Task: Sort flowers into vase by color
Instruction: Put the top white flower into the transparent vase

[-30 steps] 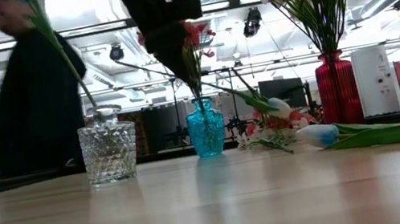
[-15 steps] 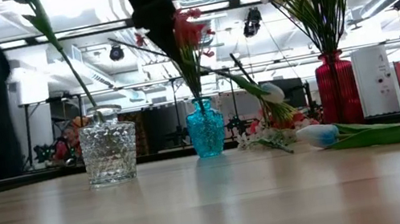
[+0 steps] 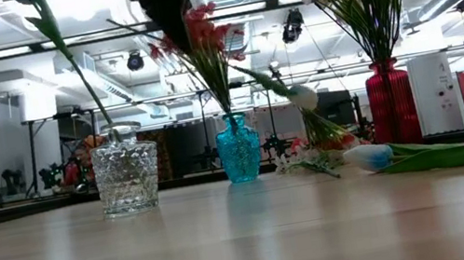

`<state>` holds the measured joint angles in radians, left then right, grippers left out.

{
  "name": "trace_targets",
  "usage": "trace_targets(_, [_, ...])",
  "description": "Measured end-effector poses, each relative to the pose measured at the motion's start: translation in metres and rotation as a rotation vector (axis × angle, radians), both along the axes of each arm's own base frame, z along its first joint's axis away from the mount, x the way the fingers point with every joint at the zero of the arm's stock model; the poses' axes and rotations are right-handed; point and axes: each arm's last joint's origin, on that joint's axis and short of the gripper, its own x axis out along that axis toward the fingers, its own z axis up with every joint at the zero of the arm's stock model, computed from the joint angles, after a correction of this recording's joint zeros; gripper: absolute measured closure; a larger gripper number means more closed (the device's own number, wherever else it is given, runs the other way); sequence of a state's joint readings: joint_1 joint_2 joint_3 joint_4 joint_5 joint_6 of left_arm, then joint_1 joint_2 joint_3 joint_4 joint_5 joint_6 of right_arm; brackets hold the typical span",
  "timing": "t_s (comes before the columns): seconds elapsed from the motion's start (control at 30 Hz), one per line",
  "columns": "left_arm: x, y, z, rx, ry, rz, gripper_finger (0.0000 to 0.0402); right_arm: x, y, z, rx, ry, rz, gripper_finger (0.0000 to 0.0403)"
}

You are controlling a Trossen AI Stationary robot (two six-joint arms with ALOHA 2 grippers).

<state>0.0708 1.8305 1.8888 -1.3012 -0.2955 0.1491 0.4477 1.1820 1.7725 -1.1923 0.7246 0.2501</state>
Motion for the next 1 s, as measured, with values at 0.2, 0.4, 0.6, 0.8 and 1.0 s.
trace_targets(0.2, [-0.009,-0.004,0.026,-0.083,0.001,-0.057,0.0401,0.000,0.000,0.000,0.000,0.000,0.000,0.0147])
trace_targets(0.4, [-0.023,-0.005,0.055,-0.101,-0.021,-0.025,0.0401,0.000,0.001,0.000,0.014,0.009,0.020,0.0147])
trace_targets(0.6, [-0.035,-0.009,0.079,-0.098,-0.081,-0.028,0.0401,0.000,0.001,0.000,-0.004,0.015,0.027,0.0147])
trace_targets(0.8, [-0.061,-0.026,0.108,-0.078,-0.187,-0.080,0.0401,0.000,0.000,0.000,-0.040,0.013,0.014,0.0147])
trace_targets(1.0, [-0.094,-0.055,0.130,-0.073,-0.350,-0.141,0.0401,0.001,0.000,-0.005,-0.064,0.035,0.020,0.0147])
